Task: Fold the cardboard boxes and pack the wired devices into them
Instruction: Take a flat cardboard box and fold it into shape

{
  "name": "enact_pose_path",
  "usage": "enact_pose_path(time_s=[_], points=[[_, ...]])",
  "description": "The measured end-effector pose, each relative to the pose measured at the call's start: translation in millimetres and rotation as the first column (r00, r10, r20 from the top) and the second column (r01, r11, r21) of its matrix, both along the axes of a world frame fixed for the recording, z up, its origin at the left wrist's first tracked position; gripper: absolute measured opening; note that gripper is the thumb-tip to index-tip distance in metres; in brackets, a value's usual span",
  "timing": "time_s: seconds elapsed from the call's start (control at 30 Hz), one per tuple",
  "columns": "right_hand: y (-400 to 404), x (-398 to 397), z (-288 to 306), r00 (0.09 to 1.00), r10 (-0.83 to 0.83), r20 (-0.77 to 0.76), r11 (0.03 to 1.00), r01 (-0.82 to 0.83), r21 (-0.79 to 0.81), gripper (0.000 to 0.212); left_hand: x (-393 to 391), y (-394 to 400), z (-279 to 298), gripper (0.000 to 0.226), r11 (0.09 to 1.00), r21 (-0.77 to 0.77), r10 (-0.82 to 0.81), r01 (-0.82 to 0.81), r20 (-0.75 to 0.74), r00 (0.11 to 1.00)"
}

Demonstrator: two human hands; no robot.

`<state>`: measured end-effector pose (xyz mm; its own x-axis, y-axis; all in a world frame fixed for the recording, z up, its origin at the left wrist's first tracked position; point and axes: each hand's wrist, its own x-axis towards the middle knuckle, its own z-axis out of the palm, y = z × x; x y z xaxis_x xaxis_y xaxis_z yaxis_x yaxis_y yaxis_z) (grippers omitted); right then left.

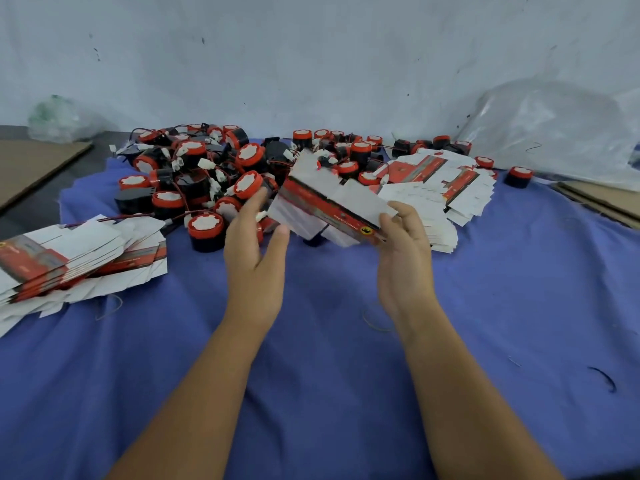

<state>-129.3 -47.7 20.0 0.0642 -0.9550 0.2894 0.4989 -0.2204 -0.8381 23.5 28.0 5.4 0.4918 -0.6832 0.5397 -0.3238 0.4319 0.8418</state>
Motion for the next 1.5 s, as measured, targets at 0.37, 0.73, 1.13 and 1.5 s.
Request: enact_pose_path(time_s=[0.37, 0.73, 1.13, 1.5], points=[[5, 3, -3, 0.979, 0.088, -0.185, 0.990, -0.107, -0.092, 0.019, -11, 3, -1, 0.055, 0.997, 0.028, -0.070, 0.068, 0.101, 0.992], [15, 10, -4, 0.962, 0.091, -0.258, 0.967, -0.147, -0.207, 0.061, -15, 2, -3, 0.077, 0.993, 0.003, -0.118, 0.120, 0.222, 0.968], [7, 5, -7, 0.981, 0.035, -0.193, 0.983, -0.068, -0.169, 0.022, -9, 4, -1, 0.011, 0.955, -0.240, 0.255, -0.175, 0.360, 0.898], [10, 0, -2, 0.972, 0.123, -0.199, 0.984, -0.145, -0.103, 0.027, -12, 6, 4, 0.036, 0.987, -0.145, 0.097, -0.075, 0.155, 0.983]])
